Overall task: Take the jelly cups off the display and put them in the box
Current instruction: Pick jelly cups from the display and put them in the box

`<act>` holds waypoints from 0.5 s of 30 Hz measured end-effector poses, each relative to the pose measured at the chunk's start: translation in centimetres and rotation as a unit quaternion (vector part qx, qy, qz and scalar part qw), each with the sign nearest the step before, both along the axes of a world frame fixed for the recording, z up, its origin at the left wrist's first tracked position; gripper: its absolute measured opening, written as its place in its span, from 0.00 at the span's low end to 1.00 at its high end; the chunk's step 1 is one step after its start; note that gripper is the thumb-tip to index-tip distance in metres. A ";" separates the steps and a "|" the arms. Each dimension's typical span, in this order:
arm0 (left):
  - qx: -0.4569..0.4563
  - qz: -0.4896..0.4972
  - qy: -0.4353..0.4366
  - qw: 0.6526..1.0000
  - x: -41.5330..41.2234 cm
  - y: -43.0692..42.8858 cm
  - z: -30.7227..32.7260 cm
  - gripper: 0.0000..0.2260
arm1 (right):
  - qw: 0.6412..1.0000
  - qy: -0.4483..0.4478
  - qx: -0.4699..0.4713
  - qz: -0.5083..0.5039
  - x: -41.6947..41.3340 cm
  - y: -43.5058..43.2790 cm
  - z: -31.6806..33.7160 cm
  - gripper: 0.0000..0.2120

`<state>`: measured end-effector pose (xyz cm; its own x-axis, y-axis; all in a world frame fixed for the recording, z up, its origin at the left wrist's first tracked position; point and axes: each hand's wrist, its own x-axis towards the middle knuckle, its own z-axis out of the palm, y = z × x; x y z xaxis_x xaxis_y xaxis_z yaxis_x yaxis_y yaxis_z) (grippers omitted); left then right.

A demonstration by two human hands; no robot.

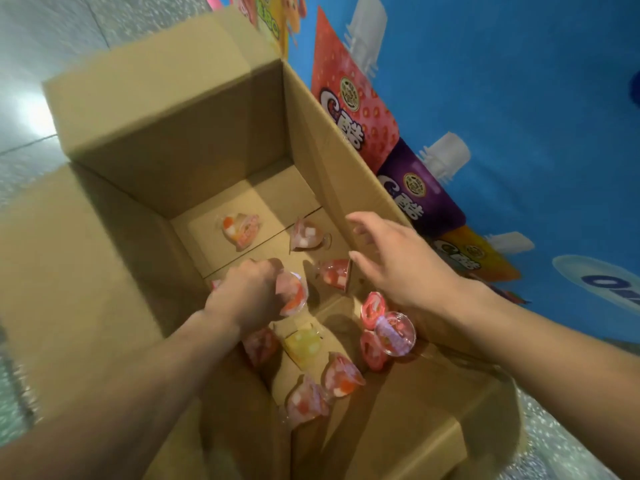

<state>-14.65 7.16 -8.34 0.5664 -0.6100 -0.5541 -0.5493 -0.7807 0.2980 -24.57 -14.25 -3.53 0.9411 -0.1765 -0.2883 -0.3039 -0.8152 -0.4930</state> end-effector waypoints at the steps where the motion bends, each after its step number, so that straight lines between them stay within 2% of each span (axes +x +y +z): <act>1: 0.006 0.011 0.001 1.000 0.4 0.7 1.3 0.20 | 1.000 0.013 0.000 0.009 0.2 0.2 -0.1 0.26; 3: 0.019 0.020 -0.017 0.999 1.0 1.8 3.3 0.21 | 0.999 0.039 -0.007 0.030 0.6 0.7 -0.6 0.25; 6: -0.023 0.036 -0.038 0.998 1.1 3.7 4.8 0.19 | 0.993 0.088 -0.039 0.067 1.2 1.8 -1.8 0.22; 9: -0.029 0.039 -0.061 0.997 1.3 4.3 5.1 0.18 | 0.982 0.139 -0.084 0.100 1.8 3.1 -4.0 0.19; 15: -0.050 0.050 -0.098 0.993 2.4 3.9 4.3 0.18 | 0.957 0.205 -0.149 0.140 3.0 4.0 -7.8 0.22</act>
